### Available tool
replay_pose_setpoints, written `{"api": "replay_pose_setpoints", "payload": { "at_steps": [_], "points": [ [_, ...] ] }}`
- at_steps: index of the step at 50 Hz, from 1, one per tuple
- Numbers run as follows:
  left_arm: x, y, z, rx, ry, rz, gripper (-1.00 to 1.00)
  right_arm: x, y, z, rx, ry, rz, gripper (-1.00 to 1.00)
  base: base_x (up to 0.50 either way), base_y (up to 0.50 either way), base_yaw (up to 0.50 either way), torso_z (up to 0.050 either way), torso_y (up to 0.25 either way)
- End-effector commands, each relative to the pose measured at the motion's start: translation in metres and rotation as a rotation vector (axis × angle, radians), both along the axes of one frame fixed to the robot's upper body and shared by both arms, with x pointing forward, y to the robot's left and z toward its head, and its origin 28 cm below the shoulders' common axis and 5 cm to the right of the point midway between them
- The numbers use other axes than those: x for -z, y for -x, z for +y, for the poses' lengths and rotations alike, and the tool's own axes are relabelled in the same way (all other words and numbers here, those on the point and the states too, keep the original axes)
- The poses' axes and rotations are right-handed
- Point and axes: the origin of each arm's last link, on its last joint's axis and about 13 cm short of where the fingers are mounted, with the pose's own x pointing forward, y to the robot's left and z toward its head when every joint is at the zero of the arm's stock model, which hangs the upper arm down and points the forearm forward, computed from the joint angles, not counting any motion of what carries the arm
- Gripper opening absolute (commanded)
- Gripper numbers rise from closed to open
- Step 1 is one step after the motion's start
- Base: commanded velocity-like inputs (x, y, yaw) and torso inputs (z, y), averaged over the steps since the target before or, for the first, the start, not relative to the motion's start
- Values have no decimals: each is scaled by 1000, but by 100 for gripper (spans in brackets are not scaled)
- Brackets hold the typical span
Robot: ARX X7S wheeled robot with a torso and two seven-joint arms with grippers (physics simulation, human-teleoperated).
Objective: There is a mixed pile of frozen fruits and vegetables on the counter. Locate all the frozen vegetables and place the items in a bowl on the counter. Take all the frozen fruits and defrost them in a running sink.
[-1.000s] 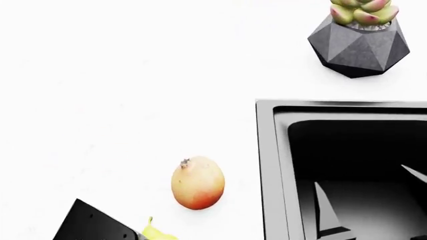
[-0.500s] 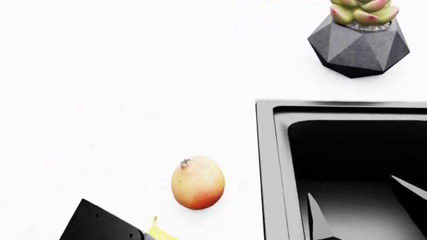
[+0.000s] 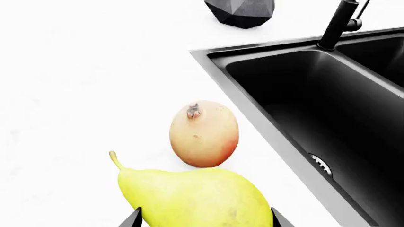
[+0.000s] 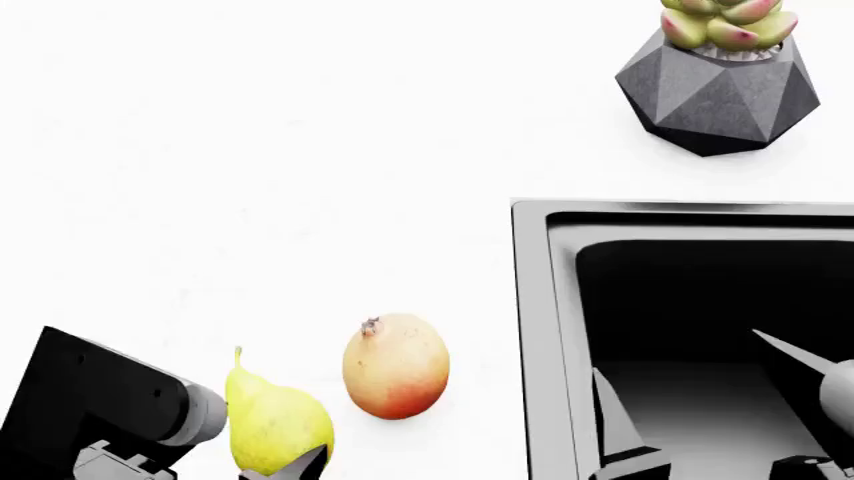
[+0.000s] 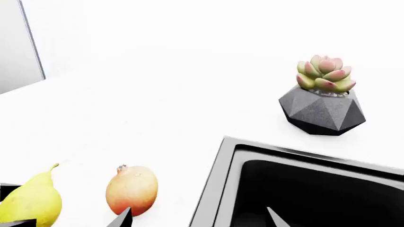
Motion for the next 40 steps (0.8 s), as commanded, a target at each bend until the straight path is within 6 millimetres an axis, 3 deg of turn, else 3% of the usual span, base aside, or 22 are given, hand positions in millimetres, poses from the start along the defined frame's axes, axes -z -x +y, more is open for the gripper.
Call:
{"api": "replay_pose_setpoints", "payload": {
  "at_steps": [1,2,3,4,7,12,24,29,40],
  "points": [
    [-31,1,20,-68,46,-71,-100,41,-9,-20,135,-71,249,100,0,0,0,0,0],
    [-35,0,22,-72,43,-80,-100,60,-6,-3,77,-120,392,100,0,0,0,0,0],
    [-38,-2,24,-78,40,-90,-100,68,-9,3,-21,-10,472,100,0,0,0,0,0],
    [-42,-3,26,-86,42,-100,-100,64,-19,8,-75,37,429,100,0,0,0,0,0],
    [-47,-5,31,-107,58,-111,-100,-2,-57,8,-70,52,58,100,0,0,0,0,0],
    [-52,-8,38,-137,62,-121,-100,-7,-75,14,-105,62,66,100,0,0,0,0,0],
    [-52,-9,42,-142,74,-125,-100,-34,-81,25,-158,123,31,100,0,0,0,0,1],
    [-55,-9,44,-149,81,-129,-100,-36,-88,31,-193,126,62,100,0,0,0,0,0],
    [-56,-12,49,-167,89,-129,-100,-16,-102,43,-253,162,119,100,0,0,0,0,0]
  ]
}}
